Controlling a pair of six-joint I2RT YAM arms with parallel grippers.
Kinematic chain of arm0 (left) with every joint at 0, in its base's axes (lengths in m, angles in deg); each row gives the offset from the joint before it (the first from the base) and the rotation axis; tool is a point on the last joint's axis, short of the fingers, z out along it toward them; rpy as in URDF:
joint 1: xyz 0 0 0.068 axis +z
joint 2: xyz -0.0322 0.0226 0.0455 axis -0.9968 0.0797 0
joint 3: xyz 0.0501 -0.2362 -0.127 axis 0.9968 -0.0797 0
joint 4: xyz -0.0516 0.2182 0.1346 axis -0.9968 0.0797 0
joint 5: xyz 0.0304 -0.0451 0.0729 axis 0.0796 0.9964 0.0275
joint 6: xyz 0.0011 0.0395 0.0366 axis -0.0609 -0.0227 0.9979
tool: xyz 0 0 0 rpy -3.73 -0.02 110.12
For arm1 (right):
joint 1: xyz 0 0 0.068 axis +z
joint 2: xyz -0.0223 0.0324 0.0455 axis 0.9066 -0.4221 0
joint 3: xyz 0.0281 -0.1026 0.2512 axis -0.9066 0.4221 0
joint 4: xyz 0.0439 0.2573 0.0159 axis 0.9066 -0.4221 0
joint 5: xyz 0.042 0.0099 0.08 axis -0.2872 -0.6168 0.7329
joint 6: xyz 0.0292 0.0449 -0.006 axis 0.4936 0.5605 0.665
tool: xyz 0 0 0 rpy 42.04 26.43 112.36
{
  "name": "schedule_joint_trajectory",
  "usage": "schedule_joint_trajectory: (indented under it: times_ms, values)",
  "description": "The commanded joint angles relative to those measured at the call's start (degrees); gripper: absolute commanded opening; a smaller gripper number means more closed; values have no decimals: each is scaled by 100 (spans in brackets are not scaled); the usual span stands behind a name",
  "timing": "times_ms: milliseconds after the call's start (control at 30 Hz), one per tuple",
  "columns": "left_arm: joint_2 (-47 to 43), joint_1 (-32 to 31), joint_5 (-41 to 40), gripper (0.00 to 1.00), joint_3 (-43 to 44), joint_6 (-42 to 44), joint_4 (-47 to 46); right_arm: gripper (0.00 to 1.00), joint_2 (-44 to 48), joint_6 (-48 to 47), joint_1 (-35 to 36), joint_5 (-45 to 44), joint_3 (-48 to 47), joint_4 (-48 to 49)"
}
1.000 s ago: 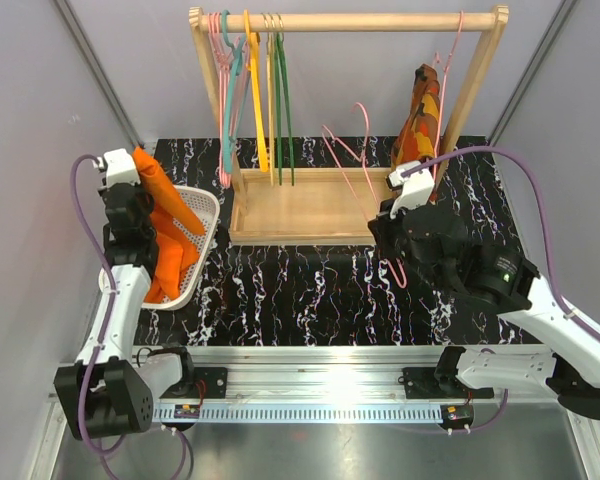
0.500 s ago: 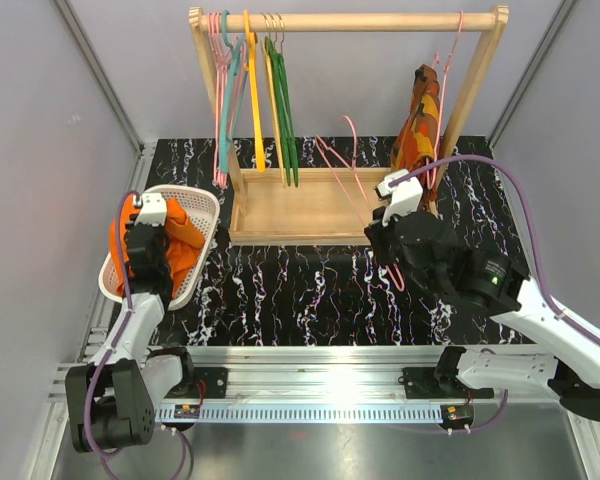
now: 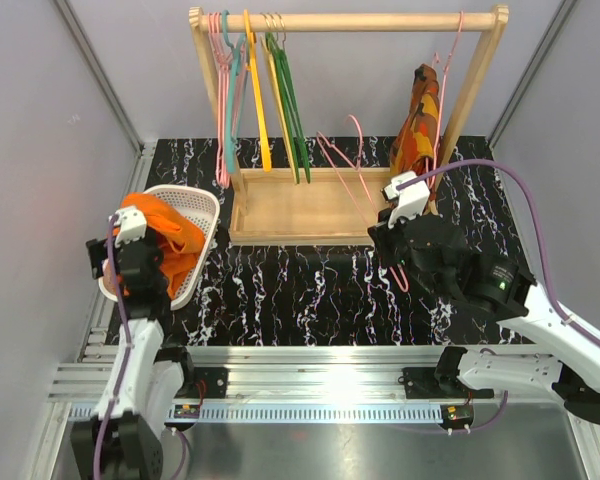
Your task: Remove the trousers from the hanger
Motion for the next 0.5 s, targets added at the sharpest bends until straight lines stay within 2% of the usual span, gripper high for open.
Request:
schedule_joint_trajectory:
  times_ms: [0,67,133,200,333,367,433,467]
  values:
    - [-1062,138,-495,99,16,-157,-352,0,70,-77,4,-36,1,306]
    - [-1678,322,-303,99,-73,-104,-283,0,79,-68,4,-18,-34,306]
    - [-1811,402,513,99,-55,98,-142,0,70,-68,4,26,-61,315]
    - [-1592,403,1468,99,94,370,471,0,105,-59,13,52,-87,306]
    - [-1548,367,1246,99,-55,-76,606,0,71,-59,4,61,-113,272]
    - [-1557,428,1428,99,23,-199,666,0,70,-68,4,87,-140,236]
    - [-1574,464,1527,94,199,-279,746,0,79,-68,13,105,-114,210]
    - [-1522,473,1283,92,365,-332,781,0,79,-76,4,122,-105,210]
